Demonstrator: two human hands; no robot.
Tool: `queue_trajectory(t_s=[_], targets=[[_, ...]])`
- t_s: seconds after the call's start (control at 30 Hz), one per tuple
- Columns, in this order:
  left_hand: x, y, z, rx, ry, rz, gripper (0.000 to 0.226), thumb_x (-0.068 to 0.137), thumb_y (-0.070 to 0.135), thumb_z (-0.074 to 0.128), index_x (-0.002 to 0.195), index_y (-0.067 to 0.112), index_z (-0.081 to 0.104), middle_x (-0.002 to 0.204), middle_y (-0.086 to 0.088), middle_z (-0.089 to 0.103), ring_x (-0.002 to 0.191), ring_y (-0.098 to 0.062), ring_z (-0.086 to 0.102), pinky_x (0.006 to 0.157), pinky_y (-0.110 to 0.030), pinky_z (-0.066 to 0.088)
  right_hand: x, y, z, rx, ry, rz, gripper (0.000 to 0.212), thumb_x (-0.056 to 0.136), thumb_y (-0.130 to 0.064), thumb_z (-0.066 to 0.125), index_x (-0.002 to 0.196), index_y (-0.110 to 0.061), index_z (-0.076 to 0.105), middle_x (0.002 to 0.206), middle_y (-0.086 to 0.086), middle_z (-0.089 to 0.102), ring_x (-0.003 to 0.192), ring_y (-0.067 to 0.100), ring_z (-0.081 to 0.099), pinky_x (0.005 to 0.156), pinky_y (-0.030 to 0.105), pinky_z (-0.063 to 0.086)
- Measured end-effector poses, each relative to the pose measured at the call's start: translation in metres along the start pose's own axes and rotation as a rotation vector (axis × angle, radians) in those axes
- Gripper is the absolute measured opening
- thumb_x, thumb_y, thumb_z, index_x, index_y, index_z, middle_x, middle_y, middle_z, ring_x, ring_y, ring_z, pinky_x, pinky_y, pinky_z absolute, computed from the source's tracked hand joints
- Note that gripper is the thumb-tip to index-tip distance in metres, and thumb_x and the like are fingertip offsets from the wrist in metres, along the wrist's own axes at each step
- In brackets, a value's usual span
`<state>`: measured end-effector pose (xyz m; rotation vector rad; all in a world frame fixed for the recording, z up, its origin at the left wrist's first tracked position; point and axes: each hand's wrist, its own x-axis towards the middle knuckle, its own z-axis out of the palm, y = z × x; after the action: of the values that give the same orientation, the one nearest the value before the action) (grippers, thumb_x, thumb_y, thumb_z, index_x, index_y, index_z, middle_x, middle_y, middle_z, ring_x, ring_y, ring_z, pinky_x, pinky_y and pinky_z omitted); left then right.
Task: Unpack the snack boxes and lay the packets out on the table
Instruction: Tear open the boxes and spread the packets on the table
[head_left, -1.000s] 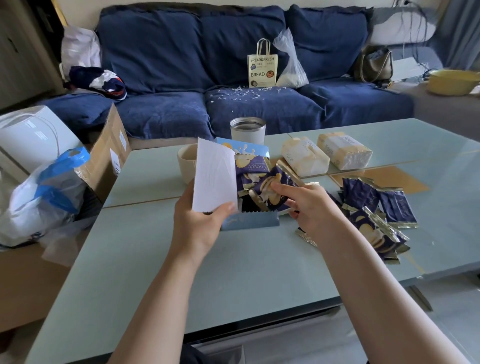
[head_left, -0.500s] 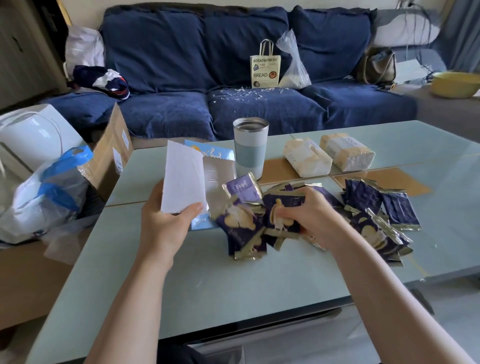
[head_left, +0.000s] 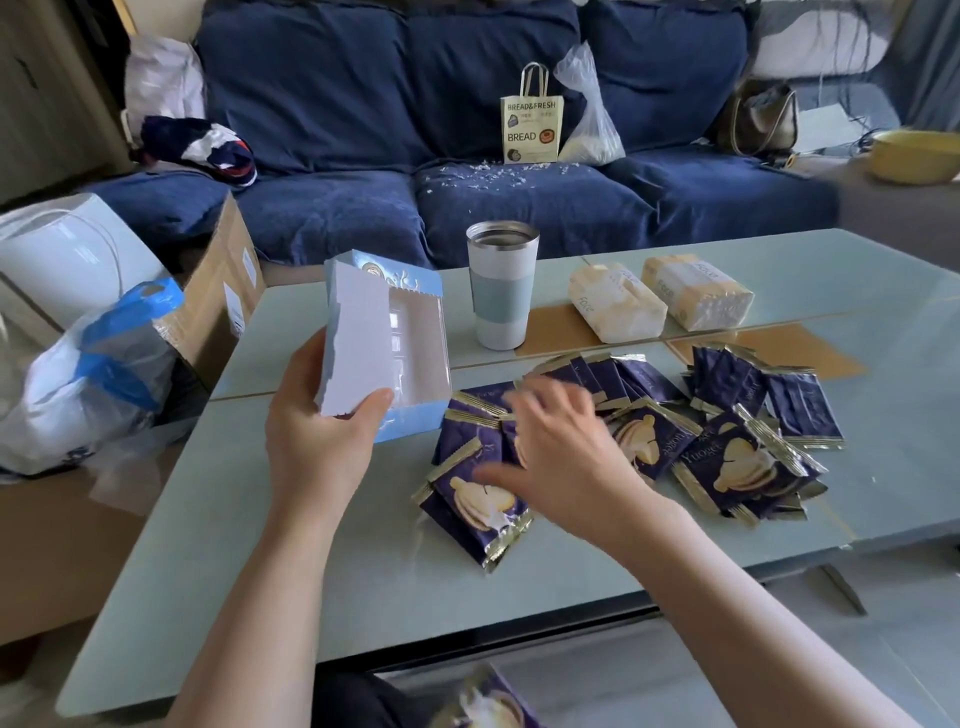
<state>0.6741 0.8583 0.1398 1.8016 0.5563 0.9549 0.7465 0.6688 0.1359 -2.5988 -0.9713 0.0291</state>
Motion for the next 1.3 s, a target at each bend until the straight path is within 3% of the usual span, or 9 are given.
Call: queue_trajectory(t_s=[0.1,0.47,0.8,0.87,0.93,1.0,1.07,1.17,1.3], targets=[[0.001,-0.002,0.001,0.017,0.006,0.016,0.057,0.072,0.013,0.079,0.122,0.033,0.059,0.111,0.017,0.068,0.102,-0.008,0.064,0.089,-0.036,0.054,-0.016,-0.013,0.020,0.021,-0.390,-0.150,0.113,0.070,-0.070,0.067,0.154,-0.023,0.008,0.163,-0.003,-0.004,0.149,0.030,-0.011,0.120,0.055,0.007],[0.001,0.002,-0.002,-0.071,0.059,0.030,0.054,0.073,0.008,0.078,0.121,0.025,0.061,0.106,0.013,0.068,0.095,-0.005,0.065,0.080,-0.023,0.053,-0.006,-0.005,0.041,-0.079,-0.252,-0.133,0.075,0.091,-0.056,0.052,0.152,-0.030,0.016,0.162,-0.003,0.004,0.149,0.031,0.000,0.120,0.053,0.007],[-0.003,0.011,0.003,-0.195,0.008,-0.020,0.045,0.073,0.003,0.078,0.097,0.037,0.061,0.093,0.017,0.067,0.079,0.006,0.063,0.062,-0.007,0.048,0.007,0.009,0.032,0.035,-0.023,0.028,0.085,0.090,-0.056,0.056,0.153,-0.013,0.018,0.162,0.005,0.012,0.149,0.030,0.000,0.120,0.043,0.011],[-0.004,0.013,0.004,-0.221,-0.011,-0.043,0.045,0.074,0.002,0.078,0.092,0.038,0.059,0.089,0.017,0.067,0.074,0.008,0.063,0.059,-0.007,0.048,0.009,0.011,0.026,0.202,0.000,0.097,0.085,0.090,-0.059,0.054,0.153,-0.013,0.020,0.163,0.002,0.013,0.150,0.024,-0.001,0.120,0.041,0.011],[-0.005,0.013,0.005,-0.271,-0.029,-0.103,0.041,0.074,0.002,0.078,0.097,0.032,0.063,0.087,0.015,0.068,0.071,0.006,0.064,0.062,-0.014,0.051,0.010,0.012,0.014,0.400,0.051,0.160,0.074,0.093,-0.058,0.048,0.150,-0.014,0.032,0.154,0.002,0.035,0.145,0.017,0.024,0.115,0.039,0.027],[-0.005,0.013,0.007,-0.332,-0.074,-0.203,0.040,0.072,0.005,0.081,0.105,0.022,0.066,0.088,0.009,0.071,0.076,-0.006,0.068,0.070,-0.028,0.056,0.010,0.014,0.003,0.600,0.161,0.184,0.049,0.099,-0.048,0.041,0.124,-0.008,0.056,0.110,0.000,0.064,0.101,0.011,0.061,0.086,0.034,0.049],[-0.007,0.014,0.010,-0.371,-0.162,-0.289,0.044,0.065,0.009,0.085,0.104,0.021,0.068,0.087,0.005,0.073,0.079,-0.016,0.069,0.072,-0.033,0.057,0.010,0.016,-0.008,0.904,0.211,0.262,0.041,0.103,-0.037,0.038,0.102,-0.003,0.060,0.095,0.013,0.069,0.082,0.023,0.066,0.075,0.040,0.054],[-0.012,0.015,0.016,-0.398,-0.303,-0.372,0.038,0.055,0.020,0.080,0.092,0.022,0.070,0.080,0.003,0.074,0.073,-0.019,0.070,0.071,-0.037,0.055,0.003,0.018,-0.019,1.344,0.067,0.345,0.033,0.102,-0.038,0.042,0.106,-0.016,0.067,0.102,0.009,0.074,0.078,0.018,0.069,0.068,0.033,0.054],[-0.018,0.022,0.023,-0.399,-0.443,-0.358,0.035,0.062,0.027,0.078,0.096,0.026,0.068,0.078,0.009,0.073,0.068,-0.009,0.070,0.061,-0.027,0.051,0.000,0.024,-0.025,1.425,0.030,0.354,0.022,0.101,-0.029,0.050,0.103,-0.022,0.070,0.091,0.003,0.073,0.072,0.015,0.067,0.065,0.035,0.056]])
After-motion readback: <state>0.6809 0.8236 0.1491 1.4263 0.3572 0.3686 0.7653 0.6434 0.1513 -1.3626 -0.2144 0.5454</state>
